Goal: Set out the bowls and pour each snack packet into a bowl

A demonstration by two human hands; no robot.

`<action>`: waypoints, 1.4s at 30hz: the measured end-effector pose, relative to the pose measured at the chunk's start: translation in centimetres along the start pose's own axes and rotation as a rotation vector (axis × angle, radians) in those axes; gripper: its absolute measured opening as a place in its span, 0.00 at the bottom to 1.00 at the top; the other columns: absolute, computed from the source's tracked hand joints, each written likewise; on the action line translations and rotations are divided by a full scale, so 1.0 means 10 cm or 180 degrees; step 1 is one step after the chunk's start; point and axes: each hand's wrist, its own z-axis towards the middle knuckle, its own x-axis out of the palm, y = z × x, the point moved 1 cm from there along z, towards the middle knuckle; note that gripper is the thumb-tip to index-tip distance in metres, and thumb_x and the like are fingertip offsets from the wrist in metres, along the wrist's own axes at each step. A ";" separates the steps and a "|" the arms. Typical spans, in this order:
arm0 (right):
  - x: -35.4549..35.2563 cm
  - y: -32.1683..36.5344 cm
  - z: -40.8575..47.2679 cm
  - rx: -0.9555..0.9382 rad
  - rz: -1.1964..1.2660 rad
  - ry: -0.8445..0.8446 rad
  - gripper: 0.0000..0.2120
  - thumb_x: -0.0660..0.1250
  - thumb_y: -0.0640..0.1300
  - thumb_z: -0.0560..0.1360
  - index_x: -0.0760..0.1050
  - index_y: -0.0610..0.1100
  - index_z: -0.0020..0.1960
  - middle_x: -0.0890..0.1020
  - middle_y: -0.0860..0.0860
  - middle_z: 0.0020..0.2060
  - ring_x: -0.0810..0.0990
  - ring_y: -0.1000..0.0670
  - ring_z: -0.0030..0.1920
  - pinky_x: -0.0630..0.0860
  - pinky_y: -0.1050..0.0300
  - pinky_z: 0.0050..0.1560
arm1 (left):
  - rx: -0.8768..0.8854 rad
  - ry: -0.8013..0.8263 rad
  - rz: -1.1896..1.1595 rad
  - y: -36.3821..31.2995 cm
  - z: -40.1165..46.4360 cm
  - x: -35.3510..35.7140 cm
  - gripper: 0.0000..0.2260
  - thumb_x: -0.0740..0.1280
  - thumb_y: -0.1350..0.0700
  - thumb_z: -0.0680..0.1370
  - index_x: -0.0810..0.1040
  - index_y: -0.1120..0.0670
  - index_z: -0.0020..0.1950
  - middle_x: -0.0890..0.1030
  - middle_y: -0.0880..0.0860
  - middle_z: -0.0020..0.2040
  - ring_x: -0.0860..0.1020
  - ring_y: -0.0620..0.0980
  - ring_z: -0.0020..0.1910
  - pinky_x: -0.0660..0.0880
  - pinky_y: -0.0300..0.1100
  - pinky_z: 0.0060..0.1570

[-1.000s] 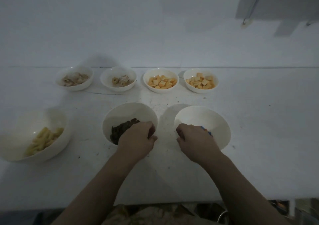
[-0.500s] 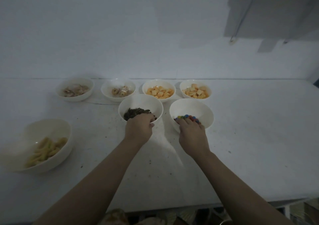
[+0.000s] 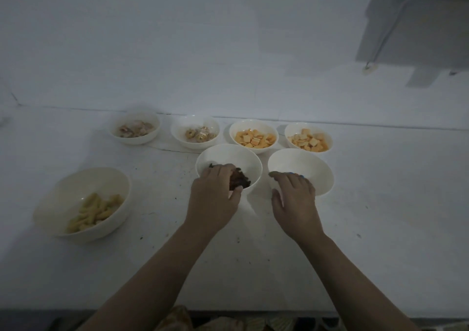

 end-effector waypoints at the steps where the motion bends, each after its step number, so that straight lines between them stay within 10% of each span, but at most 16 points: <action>1: 0.02 0.12 -0.02 -0.0110 0.0079 -0.0008 0.15 0.63 0.40 0.77 0.75 0.48 0.63 0.79 0.50 0.60 0.75 0.45 0.61 0.68 0.43 0.64 | -0.0073 -0.0181 0.0050 0.05 -0.06 -0.10 0.18 0.67 0.50 0.76 0.74 0.53 0.64 0.77 0.51 0.61 0.73 0.54 0.61 0.72 0.50 0.54; 12: 0.59 1.19 0.02 -0.0799 -0.0054 -0.0520 0.17 0.62 0.42 0.72 0.78 0.43 0.60 0.80 0.45 0.54 0.78 0.40 0.54 0.71 0.45 0.55 | -0.2337 0.0299 0.0969 1.16 -0.57 -0.62 0.23 0.56 0.46 0.82 0.59 0.54 0.74 0.63 0.56 0.72 0.58 0.59 0.73 0.55 0.60 0.68; 24: 0.98 1.43 0.31 -0.0201 -0.0241 -0.0218 0.17 0.63 0.36 0.75 0.78 0.44 0.62 0.82 0.47 0.51 0.79 0.41 0.51 0.69 0.44 0.52 | -0.0740 0.0358 0.1169 1.50 -0.09 -0.43 0.13 0.53 0.56 0.82 0.71 0.49 0.65 0.79 0.48 0.59 0.74 0.53 0.59 0.62 0.52 0.59; 42: 0.97 1.45 0.27 -0.0215 -0.0182 -0.0023 0.17 0.60 0.39 0.78 0.76 0.48 0.65 0.81 0.50 0.56 0.78 0.44 0.56 0.69 0.46 0.56 | -0.0258 0.0005 0.0773 1.66 0.09 -0.23 0.13 0.58 0.54 0.77 0.78 0.52 0.57 0.82 0.51 0.49 0.77 0.56 0.51 0.62 0.52 0.51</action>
